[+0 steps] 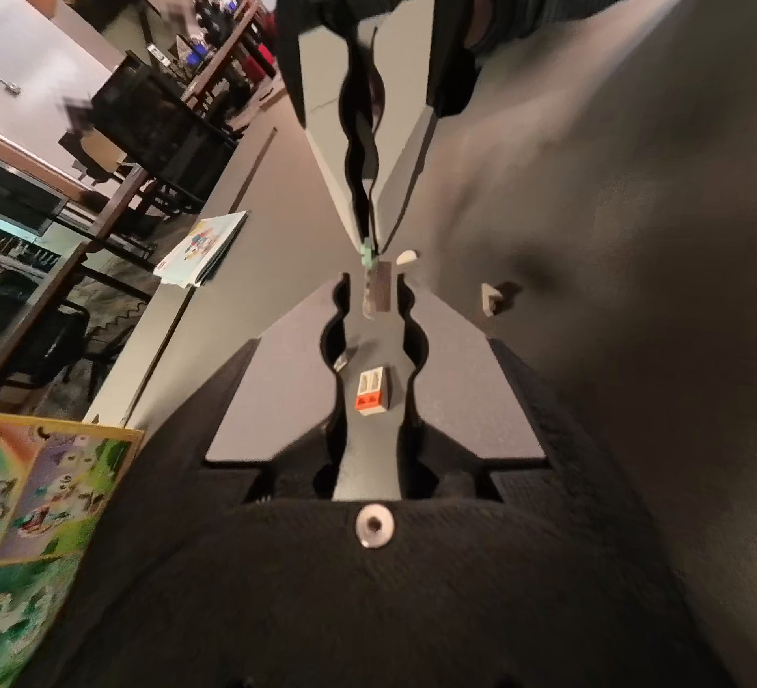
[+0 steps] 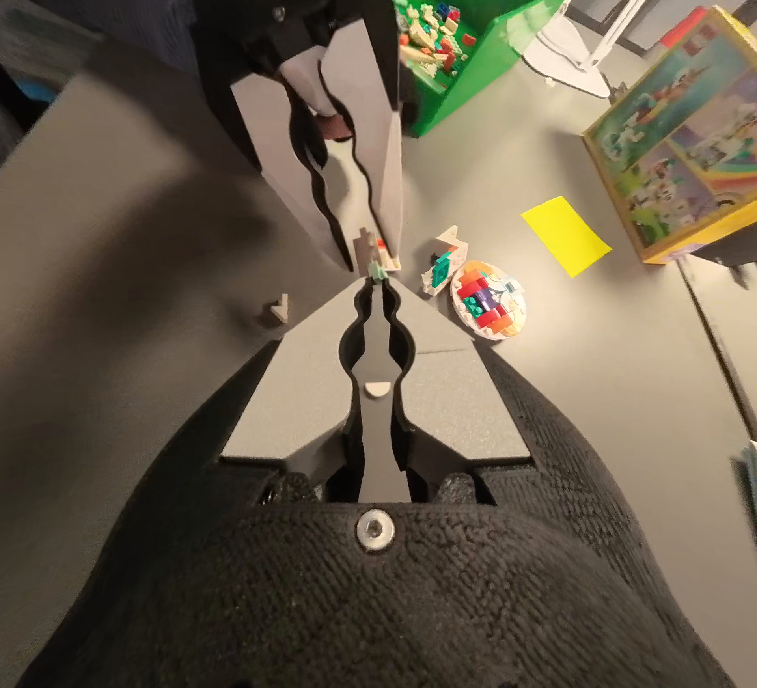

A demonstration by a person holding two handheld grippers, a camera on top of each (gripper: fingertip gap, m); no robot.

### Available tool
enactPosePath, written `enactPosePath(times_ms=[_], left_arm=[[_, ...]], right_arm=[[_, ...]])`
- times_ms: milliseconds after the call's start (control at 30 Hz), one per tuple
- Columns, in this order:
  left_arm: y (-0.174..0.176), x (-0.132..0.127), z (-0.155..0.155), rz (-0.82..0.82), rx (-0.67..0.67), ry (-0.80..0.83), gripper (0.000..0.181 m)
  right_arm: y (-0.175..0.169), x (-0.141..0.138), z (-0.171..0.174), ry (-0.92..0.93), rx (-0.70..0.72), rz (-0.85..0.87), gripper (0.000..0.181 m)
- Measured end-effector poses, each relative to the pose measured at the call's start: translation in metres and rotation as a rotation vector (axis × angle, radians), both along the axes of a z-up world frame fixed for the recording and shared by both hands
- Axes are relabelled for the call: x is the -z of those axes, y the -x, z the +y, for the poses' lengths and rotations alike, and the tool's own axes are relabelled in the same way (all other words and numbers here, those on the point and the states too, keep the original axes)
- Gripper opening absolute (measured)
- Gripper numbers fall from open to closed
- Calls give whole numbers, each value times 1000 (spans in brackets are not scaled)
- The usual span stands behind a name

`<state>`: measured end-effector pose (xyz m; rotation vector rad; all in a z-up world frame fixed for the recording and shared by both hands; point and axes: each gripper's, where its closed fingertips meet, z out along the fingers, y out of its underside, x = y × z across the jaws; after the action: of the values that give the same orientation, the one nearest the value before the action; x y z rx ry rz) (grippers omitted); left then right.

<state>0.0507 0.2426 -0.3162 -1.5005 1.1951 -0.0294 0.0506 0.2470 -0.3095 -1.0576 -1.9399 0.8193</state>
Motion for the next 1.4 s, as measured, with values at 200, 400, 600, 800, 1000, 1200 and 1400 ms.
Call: enactPosePath(times_ms=[200,400,600,800,1000,1200,1400], left_arm=[[7,11,7,112,-62,15,12],[3,16,4,158,-40,8,12],[-4,18,-7,325,22,-148,11],[-16,25,-5,381,37,-183,12],[-11,-11,-5,-194,44,131,12],[-15,-80,-22,-903,333,465,11],[-10,-101,-25,-1117,459,512,11]], right_arm=[[4,3,3,-77,20,14,8],[2,6,-4,-61,-19,-7,4],[-8,-27,24,79,103,125,1],[-22,-5,38,172,167,-11,3],[-13,35,21,130,130,-207,39],[-6,7,6,247,59,-68,53],[-3,-80,-26,659,-168,313,32]])
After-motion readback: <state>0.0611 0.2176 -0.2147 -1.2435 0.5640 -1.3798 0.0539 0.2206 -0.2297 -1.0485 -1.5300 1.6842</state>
